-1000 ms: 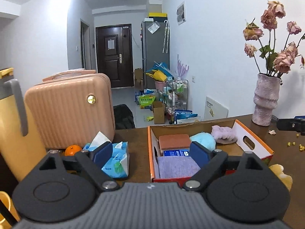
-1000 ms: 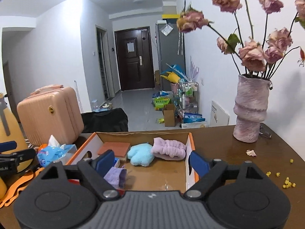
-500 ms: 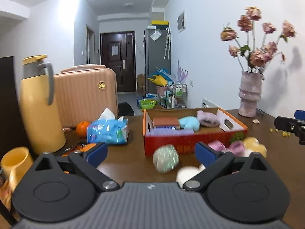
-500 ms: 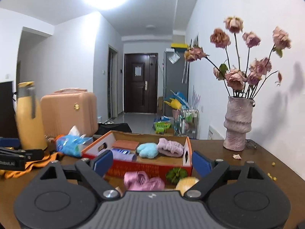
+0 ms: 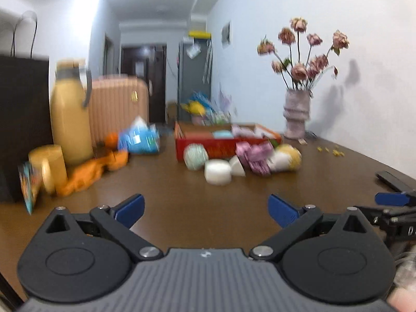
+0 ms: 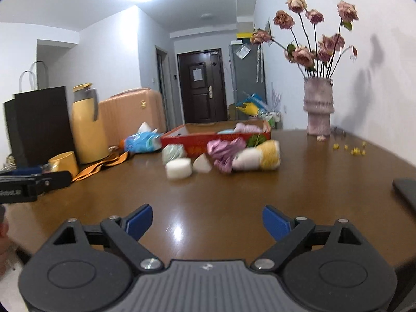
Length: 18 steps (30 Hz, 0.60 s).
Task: Organize soft objects
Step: 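Withdraw both grippers from the box back over the table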
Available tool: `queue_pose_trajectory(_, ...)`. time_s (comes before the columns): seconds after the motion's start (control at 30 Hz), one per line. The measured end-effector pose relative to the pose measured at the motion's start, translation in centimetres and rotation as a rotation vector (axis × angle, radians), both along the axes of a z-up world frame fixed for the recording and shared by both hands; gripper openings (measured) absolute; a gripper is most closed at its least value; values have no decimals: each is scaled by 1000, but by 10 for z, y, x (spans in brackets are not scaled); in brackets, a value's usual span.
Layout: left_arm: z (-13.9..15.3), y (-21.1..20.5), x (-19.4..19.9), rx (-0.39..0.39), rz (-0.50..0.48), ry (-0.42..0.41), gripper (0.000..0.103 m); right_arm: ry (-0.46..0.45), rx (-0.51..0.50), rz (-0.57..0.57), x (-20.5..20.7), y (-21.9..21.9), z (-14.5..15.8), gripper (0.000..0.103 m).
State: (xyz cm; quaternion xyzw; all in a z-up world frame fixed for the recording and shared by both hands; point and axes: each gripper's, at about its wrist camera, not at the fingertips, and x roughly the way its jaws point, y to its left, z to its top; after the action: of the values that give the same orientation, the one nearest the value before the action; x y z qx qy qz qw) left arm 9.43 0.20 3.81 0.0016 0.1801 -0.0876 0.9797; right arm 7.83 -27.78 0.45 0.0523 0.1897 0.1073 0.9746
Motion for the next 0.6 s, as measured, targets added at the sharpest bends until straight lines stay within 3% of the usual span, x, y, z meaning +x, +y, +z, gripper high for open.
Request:
queue_pose_trajectory(0.2,-2,9,-5,4,53,14,103,29,28,-13,-10,-1,-8,98)
queue_pose_trajectory(0.6,-16,6,12,14,39,69,103,46,2,-20,7,-4,-11,98)
